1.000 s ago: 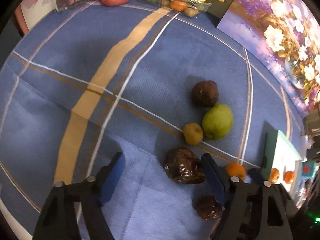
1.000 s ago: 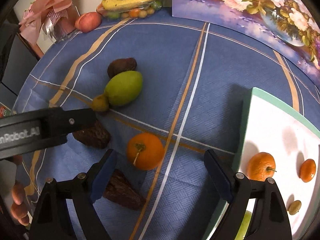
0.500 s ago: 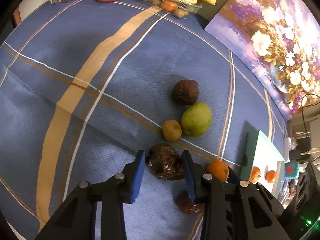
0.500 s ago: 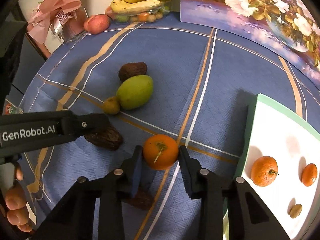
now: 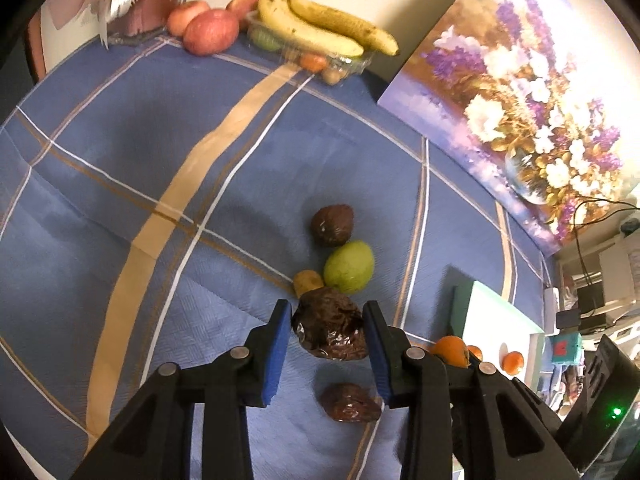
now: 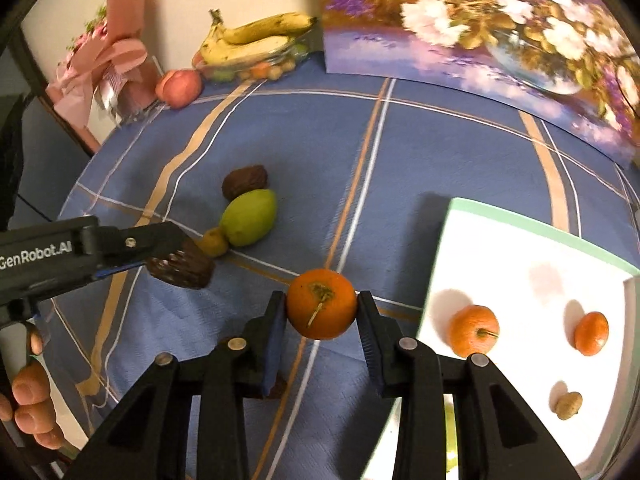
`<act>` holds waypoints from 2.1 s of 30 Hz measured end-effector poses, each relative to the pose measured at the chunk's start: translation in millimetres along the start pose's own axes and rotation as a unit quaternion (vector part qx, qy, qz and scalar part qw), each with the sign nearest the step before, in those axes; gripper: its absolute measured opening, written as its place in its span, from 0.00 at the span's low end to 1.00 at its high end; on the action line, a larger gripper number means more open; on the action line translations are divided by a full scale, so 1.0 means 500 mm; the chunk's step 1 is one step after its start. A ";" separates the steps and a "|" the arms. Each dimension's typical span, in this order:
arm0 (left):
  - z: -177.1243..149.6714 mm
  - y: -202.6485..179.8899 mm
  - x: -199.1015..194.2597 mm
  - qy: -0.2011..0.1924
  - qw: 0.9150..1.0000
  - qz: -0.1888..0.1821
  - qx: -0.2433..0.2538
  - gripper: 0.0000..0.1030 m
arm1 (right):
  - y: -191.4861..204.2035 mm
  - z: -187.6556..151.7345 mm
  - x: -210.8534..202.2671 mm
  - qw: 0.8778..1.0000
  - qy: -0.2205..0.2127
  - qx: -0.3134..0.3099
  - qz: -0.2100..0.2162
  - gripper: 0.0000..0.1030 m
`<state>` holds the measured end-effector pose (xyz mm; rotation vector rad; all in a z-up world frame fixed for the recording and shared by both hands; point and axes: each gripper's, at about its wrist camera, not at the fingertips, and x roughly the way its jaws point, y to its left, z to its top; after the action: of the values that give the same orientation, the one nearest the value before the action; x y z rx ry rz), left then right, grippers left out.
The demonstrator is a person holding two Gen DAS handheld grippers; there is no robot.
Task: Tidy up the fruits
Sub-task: 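Carry the orange in the right tool over the tray while the left tool carries the brown fruit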
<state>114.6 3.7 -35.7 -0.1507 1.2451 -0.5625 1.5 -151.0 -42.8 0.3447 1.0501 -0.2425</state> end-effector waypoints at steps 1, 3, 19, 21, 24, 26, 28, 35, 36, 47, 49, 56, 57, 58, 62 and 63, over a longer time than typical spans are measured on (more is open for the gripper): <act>0.001 -0.005 -0.003 -0.003 1.000 -0.001 0.002 0.38 | -0.006 -0.001 -0.006 1.000 -0.001 0.004 0.000 0.36; 0.000 -0.010 -0.011 -0.007 1.000 -0.003 0.005 0.38 | -0.013 -0.001 -0.020 1.000 -0.006 0.005 -0.007 0.36; -0.029 -0.099 -0.023 -0.015 0.999 -0.010 0.049 0.38 | -0.069 -0.018 -0.084 0.999 -0.017 0.033 -0.039 0.36; -0.036 -0.117 -0.021 -0.013 0.998 -0.010 0.059 0.38 | -0.082 -0.020 -0.088 0.998 -0.016 0.042 -0.042 0.36; -0.048 -0.147 -0.014 -0.008 0.997 -0.012 0.077 0.38 | -0.110 -0.022 -0.096 0.997 -0.015 0.060 -0.050 0.36; -0.057 -0.169 -0.011 -0.005 0.996 -0.016 0.088 0.38 | -0.133 -0.025 -0.102 0.996 -0.015 0.074 -0.057 0.36; -0.067 -0.194 -0.006 -0.001 0.995 -0.020 0.102 0.38 | -0.163 -0.030 -0.112 0.993 -0.015 0.092 -0.066 0.36; -0.108 -0.276 0.012 0.011 0.988 -0.023 0.155 0.38 | -0.261 -0.052 -0.147 0.985 -0.019 0.144 -0.094 0.36; -0.115 -0.291 0.015 0.013 0.986 -0.022 0.165 0.38 | -0.273 -0.055 -0.153 0.984 -0.021 0.150 -0.095 0.36; -0.181 -0.400 0.050 0.035 0.970 -0.020 0.241 0.38 | -0.358 -0.078 -0.197 0.974 -0.037 0.188 -0.121 0.36; -0.189 -0.415 0.058 0.039 0.968 -0.022 0.247 0.38 | -0.369 -0.080 -0.202 0.972 -0.040 0.192 -0.128 0.36; -0.210 -0.448 0.082 0.046 0.963 -0.025 0.265 0.38 | -0.394 -0.089 -0.219 0.968 -0.046 0.200 -0.141 0.36; -0.212 -0.450 0.085 0.047 0.962 -0.026 0.266 0.38 | -0.396 -0.090 -0.221 0.968 -0.047 0.201 -0.142 0.36; -0.214 -0.452 0.088 0.048 0.962 -0.026 0.267 0.38 | -0.398 -0.091 -0.223 0.968 -0.048 0.202 -0.142 0.36; -0.219 -0.458 0.102 0.053 0.962 -0.026 0.268 0.38 | -0.404 -0.092 -0.222 0.967 -0.047 0.204 -0.142 0.36; -0.221 -0.459 0.107 0.057 0.961 -0.024 0.269 0.38 | -0.405 -0.092 -0.220 0.968 -0.045 0.204 -0.142 0.36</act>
<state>-50.3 -197.2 -24.7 0.3134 1.1586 -0.9427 -160.1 -315.9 0.3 0.5475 0.9537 -0.7318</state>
